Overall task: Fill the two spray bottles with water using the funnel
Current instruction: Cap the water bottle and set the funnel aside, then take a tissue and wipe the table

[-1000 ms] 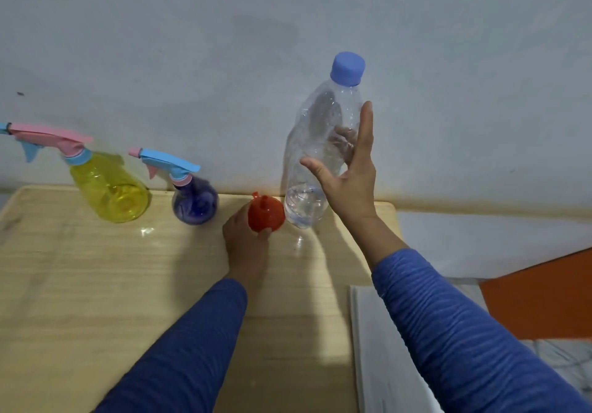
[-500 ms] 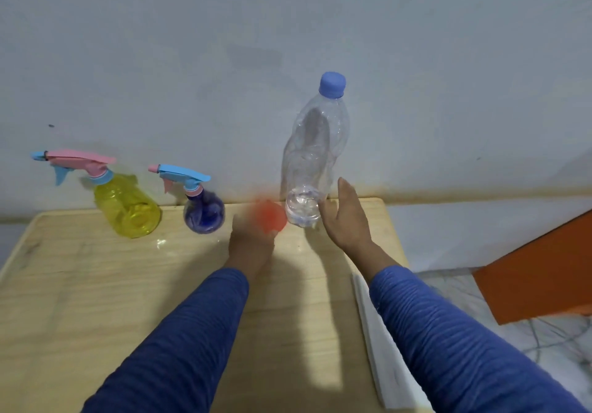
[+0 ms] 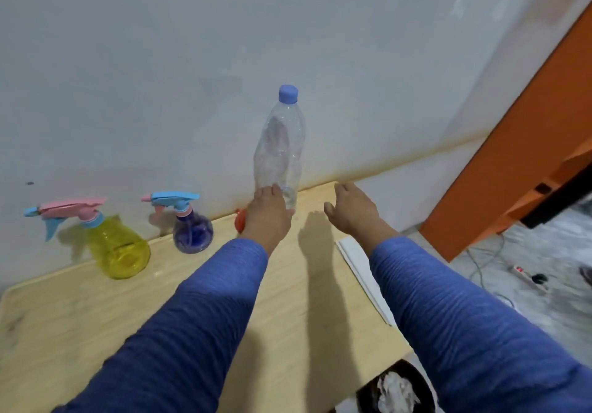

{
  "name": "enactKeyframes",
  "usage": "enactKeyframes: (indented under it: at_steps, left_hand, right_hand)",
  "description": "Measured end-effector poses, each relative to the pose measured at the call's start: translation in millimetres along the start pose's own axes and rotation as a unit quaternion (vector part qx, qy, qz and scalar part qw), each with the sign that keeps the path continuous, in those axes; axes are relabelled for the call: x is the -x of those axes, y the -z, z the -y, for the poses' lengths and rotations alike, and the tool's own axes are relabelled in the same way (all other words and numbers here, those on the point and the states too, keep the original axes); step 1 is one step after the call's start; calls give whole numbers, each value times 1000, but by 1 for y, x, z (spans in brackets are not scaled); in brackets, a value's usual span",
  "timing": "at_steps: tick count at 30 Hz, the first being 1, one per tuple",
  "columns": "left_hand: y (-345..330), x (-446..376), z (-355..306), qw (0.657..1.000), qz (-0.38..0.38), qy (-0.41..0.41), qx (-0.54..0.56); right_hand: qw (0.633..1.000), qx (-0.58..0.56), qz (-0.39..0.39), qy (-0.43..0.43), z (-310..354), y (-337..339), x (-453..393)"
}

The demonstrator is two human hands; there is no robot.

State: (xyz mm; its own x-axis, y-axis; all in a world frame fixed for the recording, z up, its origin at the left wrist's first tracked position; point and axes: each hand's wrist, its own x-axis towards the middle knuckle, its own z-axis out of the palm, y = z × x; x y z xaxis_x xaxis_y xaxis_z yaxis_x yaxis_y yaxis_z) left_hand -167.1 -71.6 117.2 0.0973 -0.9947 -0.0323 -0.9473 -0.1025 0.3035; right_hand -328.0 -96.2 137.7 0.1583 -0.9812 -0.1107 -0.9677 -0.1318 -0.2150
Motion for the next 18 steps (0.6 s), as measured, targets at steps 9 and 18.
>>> enactKeyframes:
  at_steps: [9, 18]
  left_hand:
    - [-30, 25, -73, 983, 44, -167, -62]
    - [-110, 67, -104, 952, 142, -272, -20]
  right_hand:
    - [994, -15, -38, -99, -52, -3, 68]
    - [984, -82, 31, -155, -112, -78, 128]
